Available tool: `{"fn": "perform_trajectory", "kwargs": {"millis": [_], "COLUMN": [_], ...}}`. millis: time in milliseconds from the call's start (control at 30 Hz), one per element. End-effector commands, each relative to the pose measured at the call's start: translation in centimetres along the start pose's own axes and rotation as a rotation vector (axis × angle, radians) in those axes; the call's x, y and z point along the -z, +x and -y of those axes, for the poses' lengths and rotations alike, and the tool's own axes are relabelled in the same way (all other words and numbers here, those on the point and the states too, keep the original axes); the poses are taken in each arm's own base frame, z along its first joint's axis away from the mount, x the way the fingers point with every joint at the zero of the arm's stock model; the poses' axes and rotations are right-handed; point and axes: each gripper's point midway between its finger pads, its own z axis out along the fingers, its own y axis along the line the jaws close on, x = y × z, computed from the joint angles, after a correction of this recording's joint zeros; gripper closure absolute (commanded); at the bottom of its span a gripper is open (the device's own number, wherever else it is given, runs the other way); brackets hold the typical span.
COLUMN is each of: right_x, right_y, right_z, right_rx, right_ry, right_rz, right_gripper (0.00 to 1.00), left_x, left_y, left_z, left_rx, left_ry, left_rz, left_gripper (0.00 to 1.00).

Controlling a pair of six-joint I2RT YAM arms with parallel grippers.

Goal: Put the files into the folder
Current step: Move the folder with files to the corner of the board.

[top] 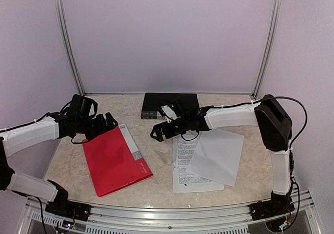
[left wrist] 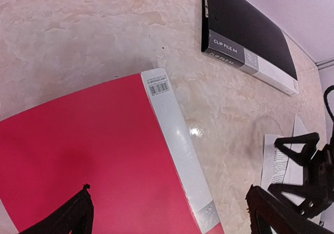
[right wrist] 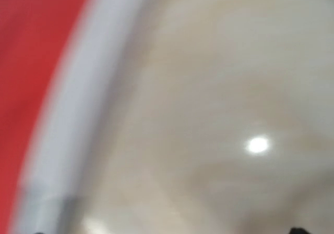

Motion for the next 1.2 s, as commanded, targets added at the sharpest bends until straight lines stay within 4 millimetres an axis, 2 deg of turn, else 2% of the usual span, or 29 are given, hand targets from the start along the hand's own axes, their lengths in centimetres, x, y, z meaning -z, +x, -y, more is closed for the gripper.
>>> {"fn": "perform_trajectory", "kwargs": {"millis": [0, 200, 300, 433, 600, 700, 833, 1067, 1167], "right_x": [5.1, 8.6, 9.0, 8.4, 7.4, 6.3, 5.2, 4.7, 4.5], "right_y": [-4.4, -6.6, -6.9, -7.6, -7.1, -6.5, -6.2, -6.4, -6.5], "right_z": [8.9, 18.6, 22.1, 25.4, 28.7, 29.6, 29.9, 29.5, 29.4], "right_rx": [-0.06, -0.188, -0.256, -0.312, -0.415, -0.447, -0.49, -0.507, -0.514], "right_ry": [0.229, 0.373, 0.368, 0.352, 0.301, 0.259, 0.174, 0.093, 0.076], "right_rz": [0.148, 0.253, 0.28, 0.294, 0.292, 0.292, 0.305, 0.337, 0.34], "right_gripper": [0.01, 0.01, 0.03, 0.06, 0.14, 0.19, 0.25, 0.46, 0.49], "left_x": [-1.0, -1.5, -1.7, -1.9, -2.1, -2.2, -2.3, -2.3, -2.3], "left_y": [-0.4, 0.1, 0.4, 0.8, 1.3, 1.4, 1.6, 2.1, 2.1], "left_z": [0.8, 0.8, 0.8, 0.9, 1.4, 1.7, 1.8, 1.6, 1.5], "left_rx": [-0.018, -0.016, -0.009, 0.01, 0.023, 0.019, 0.017, 0.016, 0.015], "left_ry": [0.009, 0.008, 0.011, 0.025, 0.055, 0.06, 0.059, 0.051, 0.048], "left_rz": [-0.002, -0.025, -0.035, -0.046, -0.059, -0.063, -0.068, -0.073, -0.073], "left_gripper": [0.01, 0.01, 0.01, 0.01, 0.01, 0.01, 0.01, 0.01, 0.01]}}
